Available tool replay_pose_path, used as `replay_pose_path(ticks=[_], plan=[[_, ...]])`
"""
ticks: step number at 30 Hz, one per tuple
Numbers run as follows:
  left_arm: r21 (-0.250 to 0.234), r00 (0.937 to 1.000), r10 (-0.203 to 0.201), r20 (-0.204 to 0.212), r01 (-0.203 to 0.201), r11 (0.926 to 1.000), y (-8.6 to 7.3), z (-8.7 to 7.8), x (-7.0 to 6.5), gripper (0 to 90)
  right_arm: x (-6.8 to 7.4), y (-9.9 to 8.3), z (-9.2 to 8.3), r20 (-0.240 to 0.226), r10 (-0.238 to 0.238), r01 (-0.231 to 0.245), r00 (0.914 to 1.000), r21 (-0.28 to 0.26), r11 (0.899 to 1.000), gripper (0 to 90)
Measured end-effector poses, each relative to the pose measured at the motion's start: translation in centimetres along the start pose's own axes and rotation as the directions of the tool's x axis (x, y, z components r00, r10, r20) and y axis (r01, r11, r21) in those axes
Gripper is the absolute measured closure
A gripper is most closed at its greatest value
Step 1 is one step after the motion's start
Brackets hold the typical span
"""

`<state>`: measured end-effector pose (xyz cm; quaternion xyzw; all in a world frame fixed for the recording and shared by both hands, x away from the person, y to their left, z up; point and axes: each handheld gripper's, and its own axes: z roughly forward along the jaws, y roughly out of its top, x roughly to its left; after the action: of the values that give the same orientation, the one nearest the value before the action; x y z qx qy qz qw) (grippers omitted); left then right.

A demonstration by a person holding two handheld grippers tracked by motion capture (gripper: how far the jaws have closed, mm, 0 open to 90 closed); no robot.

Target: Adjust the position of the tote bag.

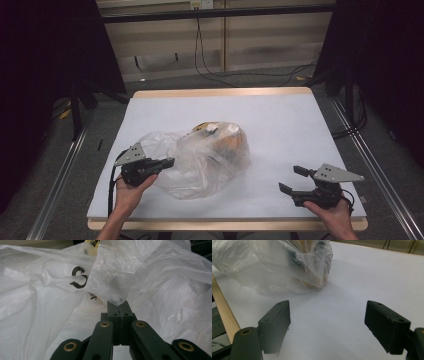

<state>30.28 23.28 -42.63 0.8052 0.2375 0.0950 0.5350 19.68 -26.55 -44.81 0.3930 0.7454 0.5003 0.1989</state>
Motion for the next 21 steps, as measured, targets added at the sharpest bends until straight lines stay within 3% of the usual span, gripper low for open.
replay_pose_path(ticks=[3, 8, 21], plan=[[-0.036, 0.9994, -0.014, 0.033, 0.015, 0.9992, 0.4, -0.3, -0.3, 90.0, 0.2, 0.0, 0.0, -0.008, 0.001, 0.000, 1.0000, 0.012, 1.000, 20.2], [-0.061, 0.9985, 0.004, 0.055, 0.000, 0.9981, 1.2, -0.7, -0.8, 90.0, 0.2, 0.0, 0.0, -0.008, 0.000, 0.000, 1.0000, 0.009, 1.000, 19.4], [-0.114, 0.9973, 0.051, 0.053, -0.044, 0.9925, 3.4, -1.5, -2.1, 90.0, 0.2, 0.0, 0.1, -0.023, 0.009, -0.009, 0.9997, 0.014, 1.000, 18.9]])
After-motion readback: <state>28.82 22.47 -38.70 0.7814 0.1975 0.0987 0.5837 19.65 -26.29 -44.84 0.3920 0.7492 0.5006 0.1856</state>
